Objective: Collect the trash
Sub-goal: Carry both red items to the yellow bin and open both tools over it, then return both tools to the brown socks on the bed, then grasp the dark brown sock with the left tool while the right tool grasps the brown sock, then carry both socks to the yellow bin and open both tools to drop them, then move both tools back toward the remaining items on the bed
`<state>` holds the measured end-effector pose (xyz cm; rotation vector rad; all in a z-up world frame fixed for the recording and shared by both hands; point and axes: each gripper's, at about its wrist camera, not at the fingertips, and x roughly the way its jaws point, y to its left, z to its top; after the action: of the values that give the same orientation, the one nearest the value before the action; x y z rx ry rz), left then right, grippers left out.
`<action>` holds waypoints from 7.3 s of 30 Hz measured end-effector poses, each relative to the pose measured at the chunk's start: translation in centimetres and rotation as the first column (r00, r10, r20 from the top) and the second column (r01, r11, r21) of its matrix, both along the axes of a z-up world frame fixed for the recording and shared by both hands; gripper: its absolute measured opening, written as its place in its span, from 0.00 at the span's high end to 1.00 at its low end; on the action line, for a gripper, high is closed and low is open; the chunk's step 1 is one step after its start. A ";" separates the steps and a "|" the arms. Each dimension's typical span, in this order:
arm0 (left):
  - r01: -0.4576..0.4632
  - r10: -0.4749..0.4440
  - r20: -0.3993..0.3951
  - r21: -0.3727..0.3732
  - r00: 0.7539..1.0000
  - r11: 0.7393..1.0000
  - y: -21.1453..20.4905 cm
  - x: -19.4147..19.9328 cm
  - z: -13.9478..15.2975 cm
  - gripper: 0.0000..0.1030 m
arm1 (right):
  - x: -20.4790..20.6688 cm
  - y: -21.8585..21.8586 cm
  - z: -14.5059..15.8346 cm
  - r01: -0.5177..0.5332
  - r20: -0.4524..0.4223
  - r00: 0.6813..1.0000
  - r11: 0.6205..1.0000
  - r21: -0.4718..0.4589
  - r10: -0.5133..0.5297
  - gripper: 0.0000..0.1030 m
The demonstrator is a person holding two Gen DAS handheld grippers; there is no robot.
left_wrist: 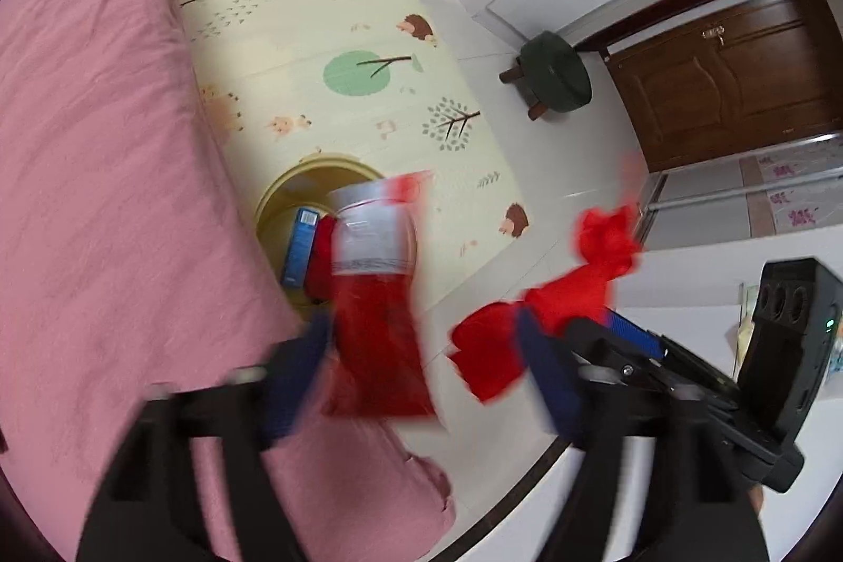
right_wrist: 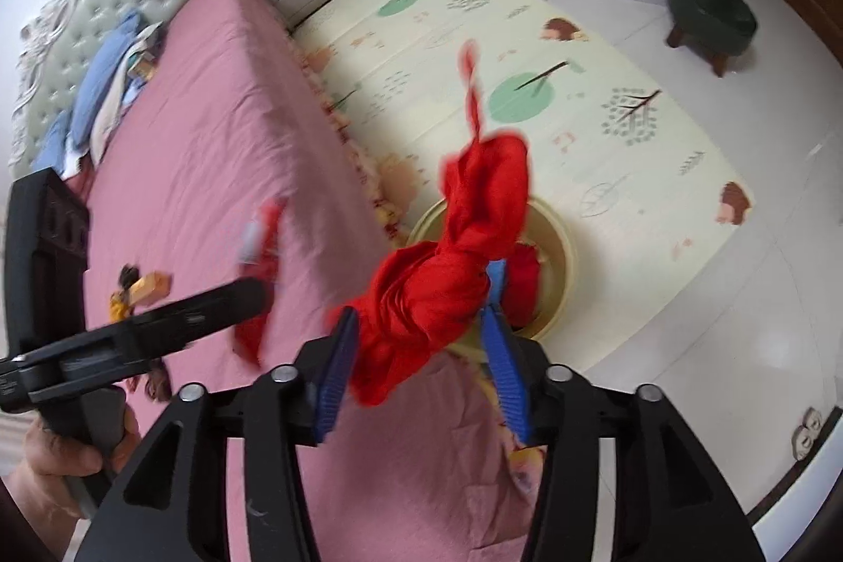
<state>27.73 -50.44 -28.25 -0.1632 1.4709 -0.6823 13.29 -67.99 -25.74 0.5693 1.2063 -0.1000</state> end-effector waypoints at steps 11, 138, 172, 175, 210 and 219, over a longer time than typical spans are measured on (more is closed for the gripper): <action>0.002 -0.003 0.053 0.033 0.999 0.999 1.9 0.3 1.6 0.18 | 0.3 -0.6 0.9 0.037 0.033 0.999 0.998 0.050 -0.039 0.53; -0.479 0.474 -0.093 -0.034 0.875 0.877 34.8 -6.9 2.0 0.85 | 1.8 27.8 2.7 -0.331 0.054 0.943 0.934 0.133 0.327 0.95; -0.048 0.039 -0.126 -0.064 0.991 0.997 1.0 -1.8 -0.3 0.63 | -1.7 0.7 1.1 0.003 0.001 1.000 0.996 0.089 -0.003 0.89; -0.040 0.035 -0.088 -0.060 0.996 0.997 0.0 -1.1 0.1 0.32 | -1.3 -0.5 0.9 0.029 0.000 1.000 0.995 0.093 -0.029 0.74; -0.306 0.304 0.060 0.019 0.951 0.952 25.0 -3.7 3.5 0.24 | 2.8 19.8 4.4 -0.273 0.059 0.962 0.956 0.109 0.268 0.61; -0.385 0.379 0.084 0.070 0.921 0.920 35.3 -5.2 3.2 0.20 | 3.6 29.9 4.2 -0.381 0.065 0.925 0.915 0.134 0.375 0.50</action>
<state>22.53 -15.10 -25.08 -0.3486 1.3474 -0.3029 16.86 -38.10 -21.58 0.4512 1.2728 0.3295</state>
